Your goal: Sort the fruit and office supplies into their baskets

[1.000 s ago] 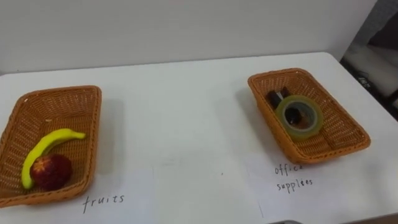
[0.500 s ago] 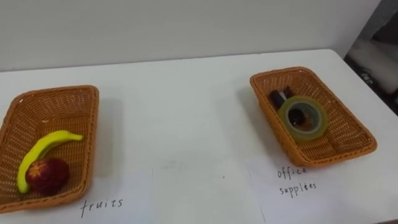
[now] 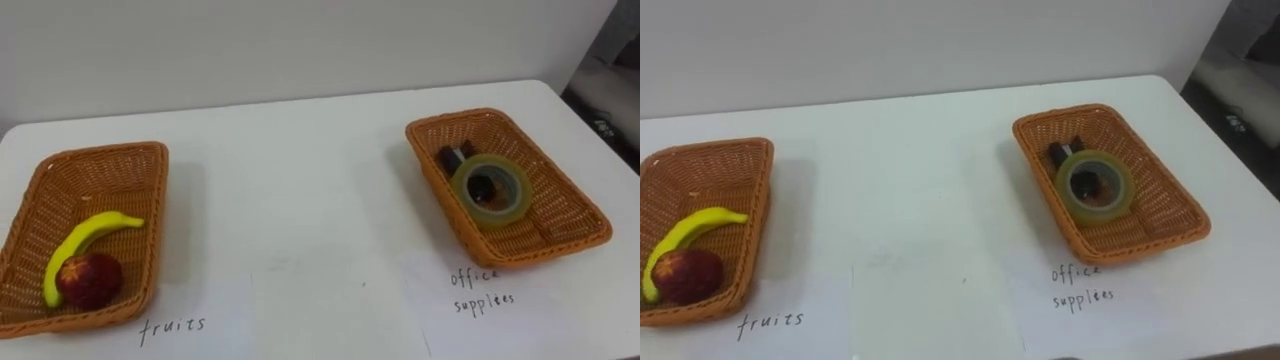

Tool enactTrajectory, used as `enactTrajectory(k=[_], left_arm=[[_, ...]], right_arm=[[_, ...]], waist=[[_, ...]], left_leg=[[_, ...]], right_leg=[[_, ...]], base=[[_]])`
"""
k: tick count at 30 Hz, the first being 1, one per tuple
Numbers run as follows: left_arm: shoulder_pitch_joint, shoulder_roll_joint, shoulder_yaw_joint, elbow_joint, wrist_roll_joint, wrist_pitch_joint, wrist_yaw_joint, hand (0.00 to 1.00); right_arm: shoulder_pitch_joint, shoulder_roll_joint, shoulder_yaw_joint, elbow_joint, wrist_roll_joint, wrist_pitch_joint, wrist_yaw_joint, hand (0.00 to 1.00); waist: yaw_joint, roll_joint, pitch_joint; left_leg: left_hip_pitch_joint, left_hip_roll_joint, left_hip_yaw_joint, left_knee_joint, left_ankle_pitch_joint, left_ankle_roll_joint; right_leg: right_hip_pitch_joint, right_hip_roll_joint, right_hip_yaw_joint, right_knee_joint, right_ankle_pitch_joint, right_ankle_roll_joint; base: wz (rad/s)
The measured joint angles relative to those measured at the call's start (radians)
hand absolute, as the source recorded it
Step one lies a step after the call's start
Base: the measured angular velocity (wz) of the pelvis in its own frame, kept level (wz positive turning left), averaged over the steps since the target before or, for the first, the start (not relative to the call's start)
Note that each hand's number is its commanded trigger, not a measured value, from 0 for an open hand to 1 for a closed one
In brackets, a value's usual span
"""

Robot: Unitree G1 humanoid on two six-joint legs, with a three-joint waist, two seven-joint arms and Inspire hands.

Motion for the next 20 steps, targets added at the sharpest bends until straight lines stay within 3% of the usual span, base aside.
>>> enactTrajectory(k=[7, 15, 20], left_arm=[[-0.014, -0.009, 0.000, 0.033, 0.001, -0.003, -0.029, 0.00], [-0.034, -0.009, -0.024, 0.037, 0.021, -0.001, -0.036, 0.00], [-0.050, -0.013, -0.084, 0.035, 0.024, 0.005, -0.032, 0.00]], right_arm=[[-0.009, 0.001, 0.160, 0.203, -0.214, 0.043, 0.213, 0.00], [-0.052, 0.006, 0.372, 0.199, -0.577, 0.076, 0.452, 0.00], [-0.145, 0.015, 0.469, 0.190, -0.761, 0.085, 0.551, 0.00]], waist=[[0.049, -0.002, 0.0002], [0.116, -0.004, 0.0006], [0.155, -0.003, 0.0020]], left_leg=[[0.000, 0.001, -0.002, 0.003, -0.002, -0.002], [-0.003, 0.001, -0.007, 0.004, -0.003, -0.004], [-0.022, -0.007, -0.057, 0.022, -0.012, -0.005]], right_leg=[[0.001, 0.002, -0.003, -0.004, -0.003, -0.002], [0.013, 0.002, -0.016, -0.009, -0.001, -0.003], [0.024, 0.001, -0.059, -0.013, -0.002, -0.003]], base=[[0.01], [0.04], [0.23]])
